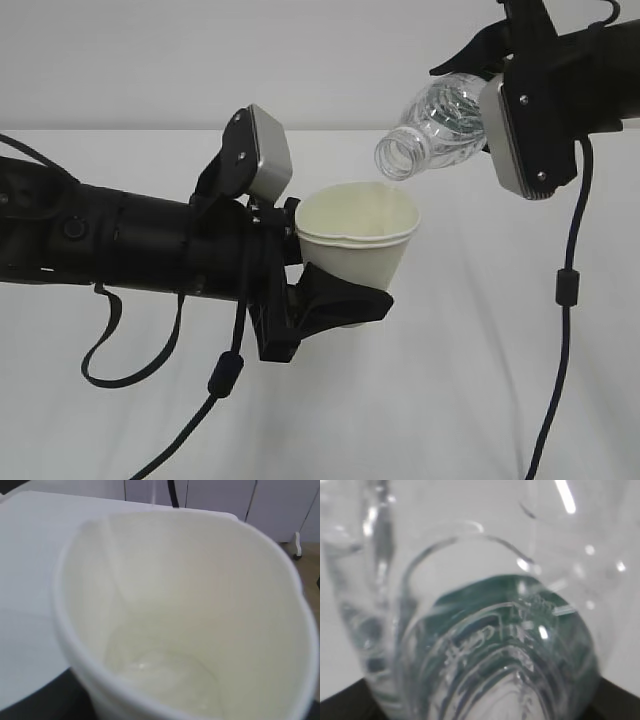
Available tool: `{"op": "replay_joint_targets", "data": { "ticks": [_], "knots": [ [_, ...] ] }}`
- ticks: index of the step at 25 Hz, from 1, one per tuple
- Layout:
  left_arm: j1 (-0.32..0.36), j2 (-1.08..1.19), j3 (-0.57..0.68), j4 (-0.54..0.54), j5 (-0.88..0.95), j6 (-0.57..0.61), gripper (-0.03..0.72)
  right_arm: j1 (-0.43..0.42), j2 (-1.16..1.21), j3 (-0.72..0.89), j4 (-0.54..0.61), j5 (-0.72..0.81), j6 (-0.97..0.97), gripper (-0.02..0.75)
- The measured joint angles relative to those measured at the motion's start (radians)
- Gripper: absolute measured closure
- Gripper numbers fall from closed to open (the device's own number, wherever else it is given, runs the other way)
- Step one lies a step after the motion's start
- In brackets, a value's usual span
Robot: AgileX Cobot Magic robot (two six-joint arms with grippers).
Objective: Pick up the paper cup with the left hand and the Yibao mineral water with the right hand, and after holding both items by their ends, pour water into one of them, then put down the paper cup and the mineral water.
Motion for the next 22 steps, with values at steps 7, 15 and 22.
{"op": "replay_joint_targets", "data": {
  "ticks": [7,15,22],
  "knots": [
    [0.0,0.0,0.0,-0.006,0.0,0.0,0.257,0.0,0.0,0.0,0.0,0.0,0.0,0.248],
    [0.0,0.0,0.0,-0.007,0.0,0.0,0.257,0.0,0.0,0.0,0.0,-0.002,-0.004,0.248],
    [0.0,0.002,0.0,-0.007,0.0,0.0,0.257,0.0,0.0,0.0,0.0,-0.006,-0.023,0.248]
  ]
}}
